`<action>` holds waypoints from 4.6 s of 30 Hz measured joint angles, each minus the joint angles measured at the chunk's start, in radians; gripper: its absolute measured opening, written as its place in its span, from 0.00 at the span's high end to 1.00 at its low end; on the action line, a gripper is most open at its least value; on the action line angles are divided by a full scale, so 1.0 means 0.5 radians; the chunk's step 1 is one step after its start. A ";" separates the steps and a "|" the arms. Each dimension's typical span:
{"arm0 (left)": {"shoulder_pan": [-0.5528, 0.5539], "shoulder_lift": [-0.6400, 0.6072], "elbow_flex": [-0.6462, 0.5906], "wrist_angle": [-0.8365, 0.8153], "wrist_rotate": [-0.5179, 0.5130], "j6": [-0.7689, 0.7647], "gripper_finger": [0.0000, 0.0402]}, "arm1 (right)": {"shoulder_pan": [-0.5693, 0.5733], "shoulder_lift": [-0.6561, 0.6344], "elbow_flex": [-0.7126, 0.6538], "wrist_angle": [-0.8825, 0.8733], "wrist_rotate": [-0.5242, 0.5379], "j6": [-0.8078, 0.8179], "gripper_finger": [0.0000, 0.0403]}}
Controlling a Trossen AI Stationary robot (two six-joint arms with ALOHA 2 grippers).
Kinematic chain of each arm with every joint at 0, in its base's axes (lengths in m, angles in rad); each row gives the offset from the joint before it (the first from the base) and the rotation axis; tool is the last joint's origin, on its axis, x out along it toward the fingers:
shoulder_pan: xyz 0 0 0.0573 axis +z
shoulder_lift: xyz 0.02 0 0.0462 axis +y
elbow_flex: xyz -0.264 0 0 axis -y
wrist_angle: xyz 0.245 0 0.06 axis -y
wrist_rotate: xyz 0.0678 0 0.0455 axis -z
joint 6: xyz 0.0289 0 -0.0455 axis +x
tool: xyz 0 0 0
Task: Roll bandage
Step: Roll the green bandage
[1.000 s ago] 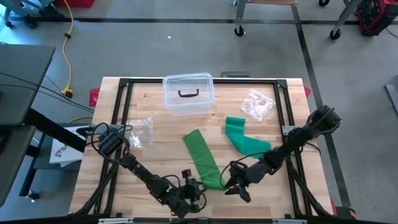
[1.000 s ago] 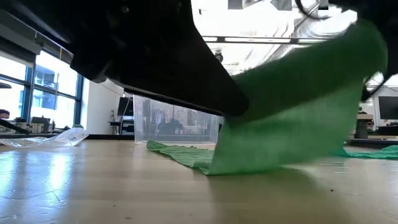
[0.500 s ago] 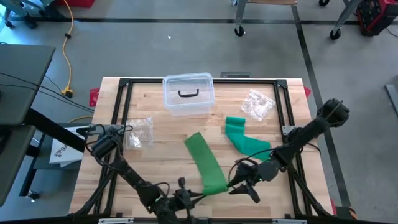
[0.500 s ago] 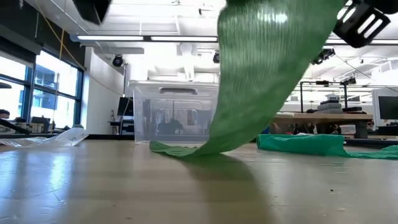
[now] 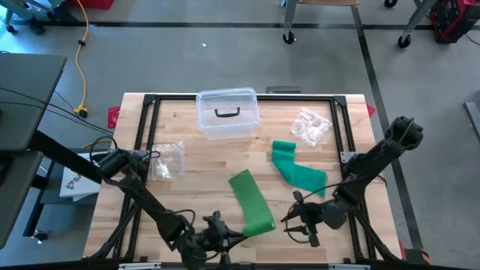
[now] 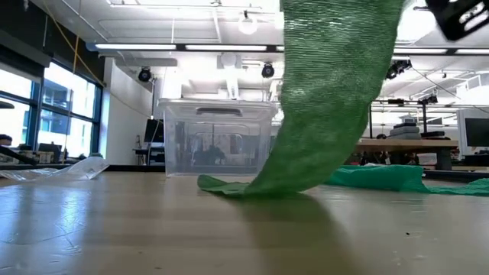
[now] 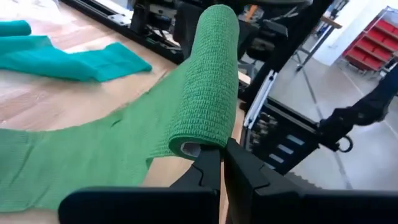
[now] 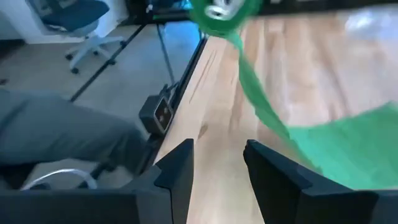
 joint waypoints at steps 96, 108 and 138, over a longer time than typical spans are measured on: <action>0.049 0.189 -0.017 0.103 1.029 -0.374 1.00 | -1.044 0.898 0.000 0.265 -0.386 0.061 0.54; 0.141 0.204 -0.017 0.106 1.003 -0.379 1.00 | -1.122 0.798 -0.010 0.187 -0.138 -0.274 0.98; 0.543 0.213 -0.017 -0.233 1.275 -0.271 1.00 | -0.152 -0.171 1.022 -0.465 0.261 -1.117 1.00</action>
